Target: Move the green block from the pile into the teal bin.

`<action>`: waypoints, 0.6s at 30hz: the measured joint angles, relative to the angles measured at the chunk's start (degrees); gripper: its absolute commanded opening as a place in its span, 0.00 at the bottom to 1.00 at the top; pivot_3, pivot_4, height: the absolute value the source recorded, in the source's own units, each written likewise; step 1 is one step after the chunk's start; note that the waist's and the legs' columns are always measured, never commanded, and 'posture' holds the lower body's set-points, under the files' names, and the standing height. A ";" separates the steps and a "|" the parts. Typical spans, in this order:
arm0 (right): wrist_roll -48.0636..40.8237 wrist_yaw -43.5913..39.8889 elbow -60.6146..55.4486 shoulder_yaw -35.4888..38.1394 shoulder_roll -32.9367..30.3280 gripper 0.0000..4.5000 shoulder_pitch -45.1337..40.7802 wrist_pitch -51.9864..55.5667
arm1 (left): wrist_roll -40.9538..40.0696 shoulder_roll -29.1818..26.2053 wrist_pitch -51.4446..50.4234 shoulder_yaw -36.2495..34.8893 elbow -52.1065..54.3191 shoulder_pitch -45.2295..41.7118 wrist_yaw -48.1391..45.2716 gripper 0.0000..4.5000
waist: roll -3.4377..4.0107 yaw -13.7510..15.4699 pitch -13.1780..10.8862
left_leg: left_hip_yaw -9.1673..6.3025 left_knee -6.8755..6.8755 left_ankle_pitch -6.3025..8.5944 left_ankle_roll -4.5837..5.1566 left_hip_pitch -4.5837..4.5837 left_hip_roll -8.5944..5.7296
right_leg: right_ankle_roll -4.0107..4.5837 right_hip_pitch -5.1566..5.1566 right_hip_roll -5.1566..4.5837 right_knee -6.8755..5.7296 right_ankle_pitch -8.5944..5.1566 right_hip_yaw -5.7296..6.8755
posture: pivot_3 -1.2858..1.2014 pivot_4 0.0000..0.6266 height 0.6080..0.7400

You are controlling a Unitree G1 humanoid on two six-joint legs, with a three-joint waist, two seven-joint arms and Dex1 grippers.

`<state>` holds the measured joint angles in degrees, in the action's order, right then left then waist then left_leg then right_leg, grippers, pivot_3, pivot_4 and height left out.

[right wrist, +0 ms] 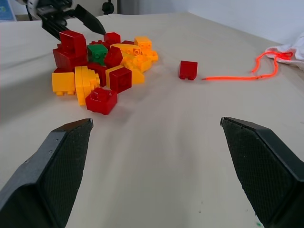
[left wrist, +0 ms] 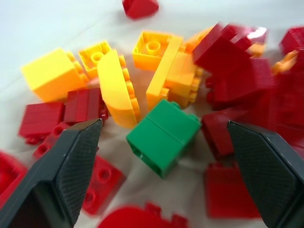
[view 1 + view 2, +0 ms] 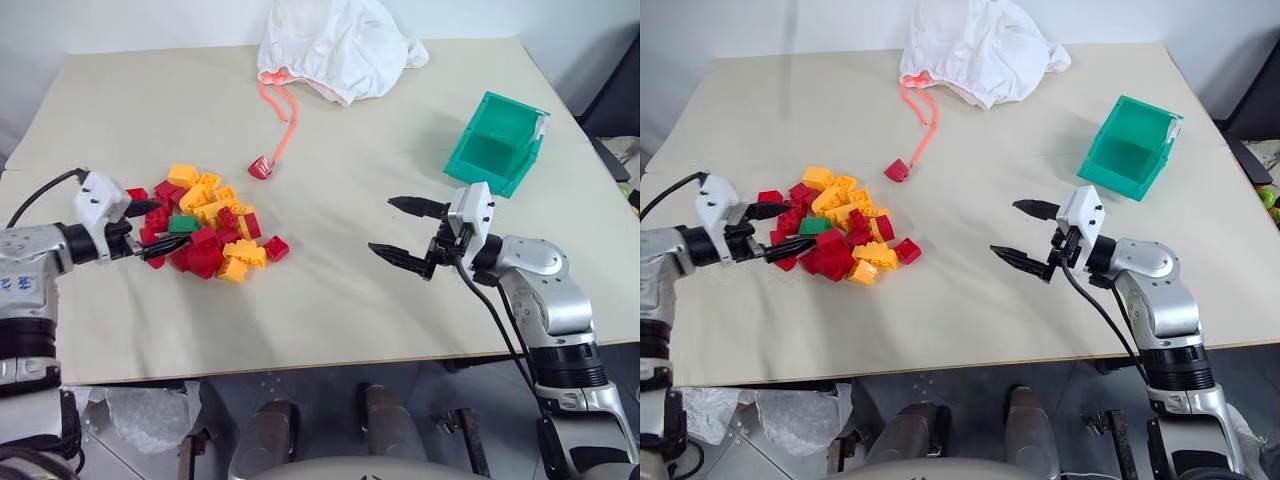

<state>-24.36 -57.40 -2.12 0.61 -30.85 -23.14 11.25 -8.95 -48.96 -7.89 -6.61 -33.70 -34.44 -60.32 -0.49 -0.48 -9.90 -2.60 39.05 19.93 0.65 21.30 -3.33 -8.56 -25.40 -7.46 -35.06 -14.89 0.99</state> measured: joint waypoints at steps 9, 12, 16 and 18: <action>0.27 3.05 -2.47 0.72 0.24 1.00 3.04 -0.03 | 9.28 0.20 1.08 9.77 -14.65 -13.39 -1.81 0.99 | -0.01 0.13 0.00 | 0.08 0.04 0.00 0.01 -0.01 0.00 | 0.00 -0.01 0.03 -0.04 0.00 -0.01 | 0.52 0.24 1.00; 0.28 3.42 -2.66 0.94 0.24 1.00 4.10 -0.03 | 10.45 0.34 1.43 10.52 -17.25 -15.27 -2.02 0.95 | -0.01 0.11 0.00 | 0.11 0.06 0.00 0.01 -0.03 0.00 | 0.00 -0.01 0.03 -0.10 0.00 -0.04 | 0.52 0.24 1.00; 0.31 3.93 -2.72 0.94 0.24 1.00 4.14 -0.03 | 11.53 0.55 2.39 11.18 -19.24 -16.76 -2.00 0.73 | -0.01 0.12 0.00 | 0.12 0.08 0.00 0.01 -0.06 0.00 | 0.00 -0.01 0.02 -0.15 0.00 -0.06 | 0.52 0.24 1.00; 0.32 4.07 -2.71 0.95 0.24 1.00 4.11 -0.06 | 11.49 0.63 2.47 11.14 -19.75 -17.10 -2.22 0.59 | -0.01 0.12 0.00 | 0.12 0.08 0.00 0.01 -0.06 0.00 | 0.00 -0.01 0.02 -0.15 0.00 -0.06 | 0.52 0.24 1.00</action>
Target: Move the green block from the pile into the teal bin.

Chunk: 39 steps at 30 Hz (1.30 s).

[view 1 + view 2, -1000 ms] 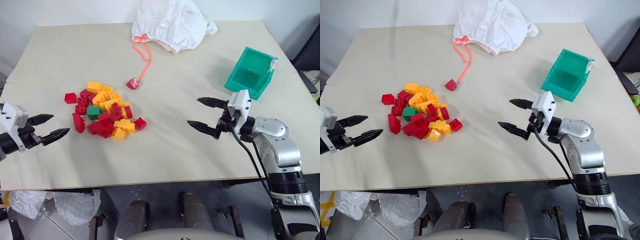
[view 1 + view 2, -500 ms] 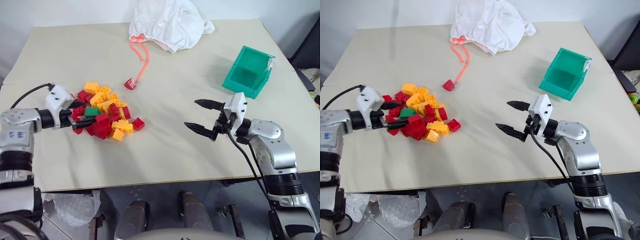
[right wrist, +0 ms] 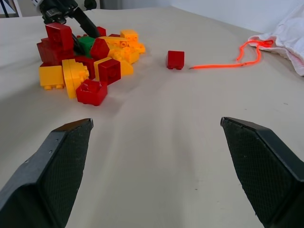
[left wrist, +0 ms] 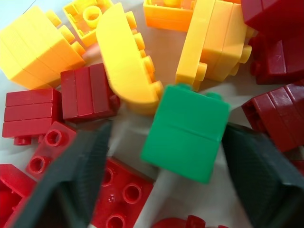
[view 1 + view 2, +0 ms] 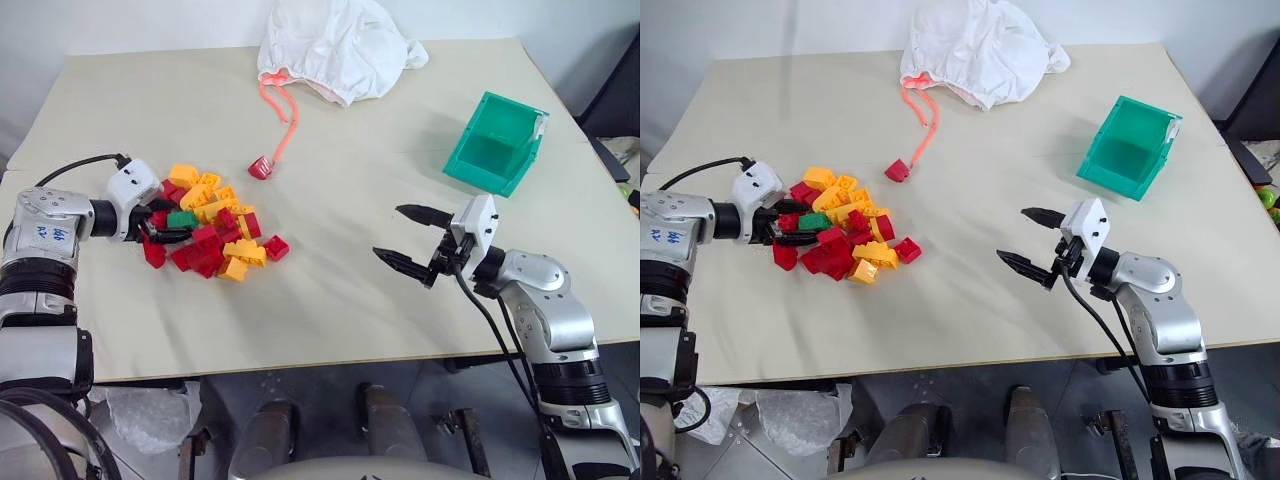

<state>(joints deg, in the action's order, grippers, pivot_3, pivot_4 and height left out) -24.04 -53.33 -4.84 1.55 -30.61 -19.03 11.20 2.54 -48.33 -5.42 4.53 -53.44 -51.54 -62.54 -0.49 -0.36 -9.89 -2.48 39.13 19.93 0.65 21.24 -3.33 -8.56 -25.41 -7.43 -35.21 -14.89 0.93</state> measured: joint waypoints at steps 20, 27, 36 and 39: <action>-0.95 0.41 -4.23 5.30 -4.02 1.00 2.93 1.62 | -13.76 10.43 -8.35 -4.60 16.90 -5.30 -14.86 0.33 | -0.07 1.03 -0.04 | -0.08 0.12 -0.01 0.09 0.10 -0.04 | -0.09 0.07 -0.13 0.08 0.05 0.02 | 0.52 0.24 1.00; -2.01 -0.82 -7.13 9.25 -8.22 1.00 9.13 2.60 | -10.06 29.26 -1.62 5.13 11.56 -8.23 -13.40 0.33 | -0.12 1.38 -0.07 | 0.13 0.11 0.02 0.13 0.12 -0.09 | -0.13 0.08 -0.05 0.22 0.07 0.03 | 0.52 0.24 1.00; -3.52 3.70 -15.49 15.00 -8.28 1.00 16.47 4.69 | -4.29 36.54 10.88 8.90 -4.78 -12.61 -11.42 0.83 | -0.19 1.70 -0.12 | 0.19 0.16 0.01 0.18 0.08 -0.08 | -0.16 0.09 -0.06 0.17 0.10 -0.02 | 0.52 0.24 1.00; -4.30 4.66 -17.60 16.38 -8.30 1.00 18.46 5.85 | -4.38 36.34 12.15 7.64 -5.83 -13.53 -11.80 0.99 | -0.19 1.82 -0.12 | 0.18 0.15 0.02 0.20 0.08 -0.09 | -0.18 0.10 -0.06 0.20 0.10 -0.02 | 0.52 0.24 1.00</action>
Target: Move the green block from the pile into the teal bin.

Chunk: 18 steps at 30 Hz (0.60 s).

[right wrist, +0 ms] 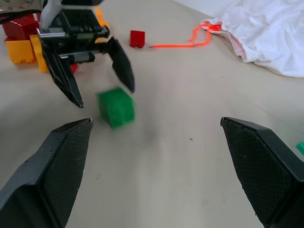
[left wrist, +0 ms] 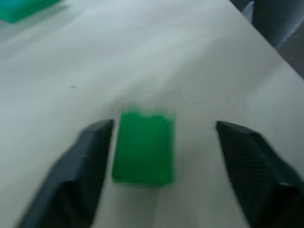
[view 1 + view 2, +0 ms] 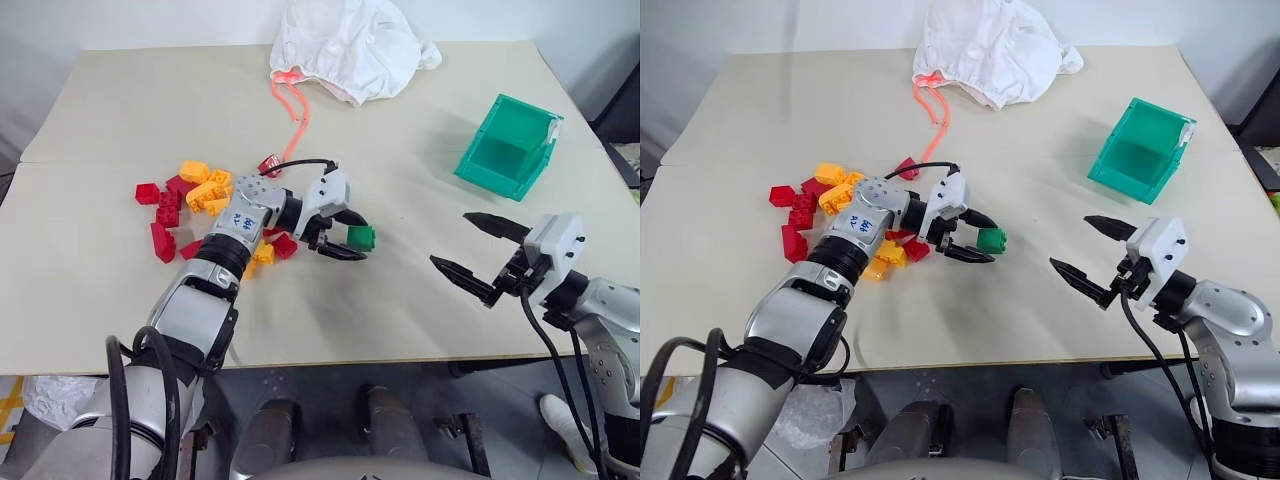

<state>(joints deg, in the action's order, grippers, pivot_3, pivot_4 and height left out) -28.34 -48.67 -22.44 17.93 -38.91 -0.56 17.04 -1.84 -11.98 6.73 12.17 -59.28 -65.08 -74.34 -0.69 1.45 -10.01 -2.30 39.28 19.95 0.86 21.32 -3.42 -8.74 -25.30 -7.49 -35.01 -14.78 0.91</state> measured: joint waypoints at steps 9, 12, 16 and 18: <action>-2.87 0.99 -5.56 6.61 -4.09 1.00 6.73 5.81 | -4.16 -7.26 -2.78 -6.13 5.17 1.69 -5.97 0.99 | 0.00 -0.07 0.00 | -0.04 0.01 0.00 0.02 -0.01 0.02 | 0.00 0.01 0.01 -0.03 0.00 -0.02 | 0.52 0.24 1.00; -4.32 0.65 -7.91 11.02 -6.29 1.00 10.53 8.21 | -6.30 -11.64 -5.02 -8.61 9.62 3.89 -7.67 0.99 | 0.00 -0.06 0.00 | -0.08 0.00 0.01 0.03 -0.01 0.03 | 0.00 0.02 0.02 -0.01 0.00 0.00 | 0.52 0.24 1.00; -6.06 -0.45 -11.78 14.98 -8.37 1.00 15.93 12.36 | -8.33 -17.68 -7.91 -11.66 14.70 8.52 -8.07 0.99 | -0.01 -0.19 0.00 | -0.07 0.00 0.01 0.03 -0.06 0.06 | -0.01 0.10 0.01 0.01 0.01 -0.02 | 0.52 0.24 1.00; -6.85 0.28 -12.64 14.79 -9.37 1.00 14.68 14.37 | -9.26 -18.65 -8.61 -12.38 16.95 10.52 -7.66 0.99 | -0.01 -0.09 -0.01 | -0.11 0.08 0.00 0.07 -0.13 0.12 | -0.07 0.24 -0.03 0.02 0.05 -0.04 | 0.52 0.24 1.00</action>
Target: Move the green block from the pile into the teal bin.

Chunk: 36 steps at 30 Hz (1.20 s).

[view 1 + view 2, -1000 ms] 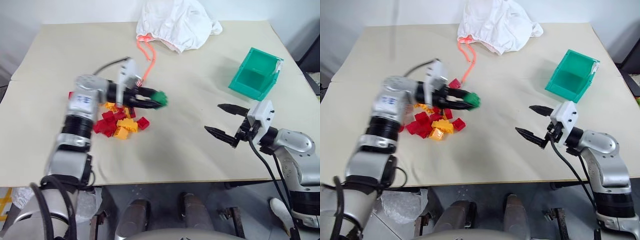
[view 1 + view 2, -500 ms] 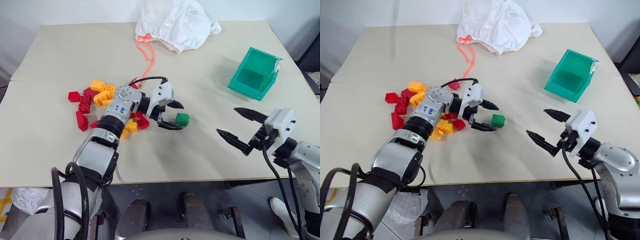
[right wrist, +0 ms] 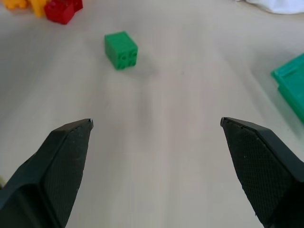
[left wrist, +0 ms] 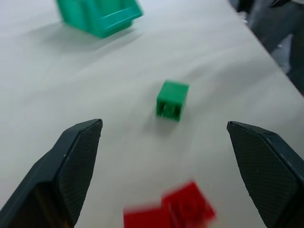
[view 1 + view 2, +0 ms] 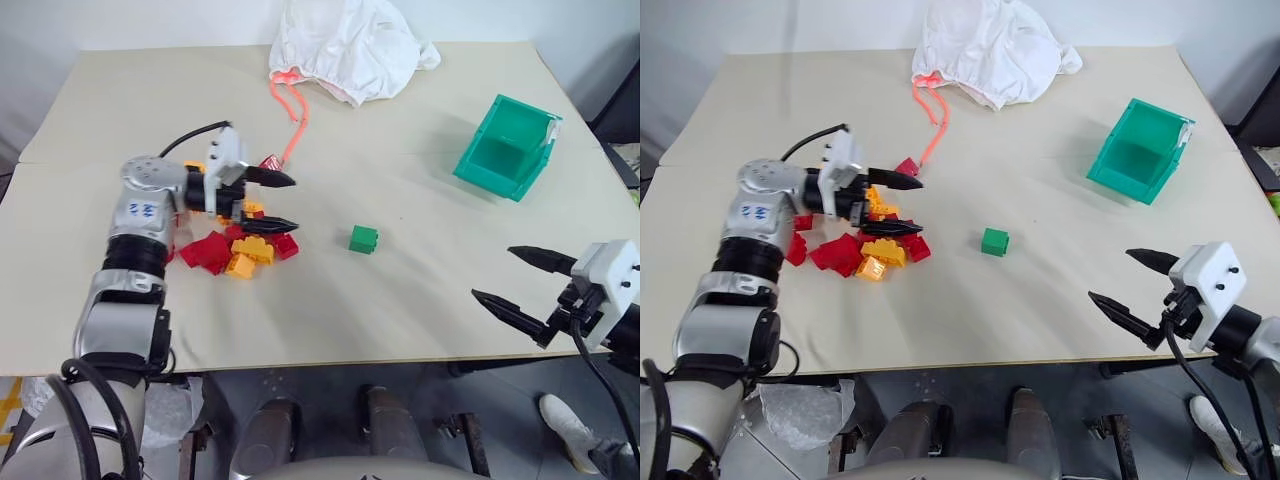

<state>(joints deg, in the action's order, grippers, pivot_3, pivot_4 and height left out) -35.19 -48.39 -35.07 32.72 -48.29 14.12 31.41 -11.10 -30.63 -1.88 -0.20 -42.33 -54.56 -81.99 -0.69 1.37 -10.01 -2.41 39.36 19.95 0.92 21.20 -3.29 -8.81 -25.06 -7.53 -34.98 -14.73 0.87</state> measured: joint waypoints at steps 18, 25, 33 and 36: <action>16.07 0.47 37.48 -43.95 13.58 1.00 -49.33 0.99 | -14.24 -6.39 -7.72 -8.62 19.71 23.08 -2.01 0.99 | -0.02 -1.69 -0.04 | -0.11 0.09 -0.01 -0.04 0.15 0.09 | 0.12 -0.17 -0.06 0.07 0.14 0.11 | 0.52 0.24 1.00; 18.77 -4.79 44.56 -47.64 18.06 0.86 -51.35 -2.66 | -13.29 -5.71 -5.64 -6.86 19.91 23.67 0.19 1.00 | -0.02 -1.62 -0.05 | -0.13 0.09 -0.01 -0.05 0.17 0.08 | 0.13 -0.19 -0.08 0.08 0.14 0.16 | 0.52 0.24 1.00; 20.67 0.54 40.26 -45.07 19.58 0.33 -48.69 -2.74 | -13.02 -3.83 -3.61 -4.74 19.65 21.01 1.18 1.00 | -0.01 -1.60 -0.05 | -0.13 0.09 -0.01 -0.07 0.17 0.06 | 0.13 -0.21 -0.07 0.04 0.14 0.17 | 0.52 0.24 1.00; 20.72 3.87 36.29 -42.86 19.75 0.33 -46.88 -0.98 | -12.83 -2.87 -3.22 -3.73 19.62 20.85 1.84 1.00 | -0.01 -1.64 -0.05 | -0.11 0.07 0.00 -0.08 0.17 0.05 | 0.13 -0.24 -0.05 0.02 0.14 0.16 | 0.52 0.24 1.00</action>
<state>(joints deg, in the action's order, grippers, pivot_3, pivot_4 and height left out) -14.48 -44.52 1.22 -10.14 -28.53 -32.76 30.43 -23.93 -33.50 -5.09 -3.94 -22.71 -33.71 -80.15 -0.70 -0.27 -10.06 -2.51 39.43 19.95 0.84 21.37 -3.24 -8.68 -25.30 -7.57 -34.96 -14.60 1.03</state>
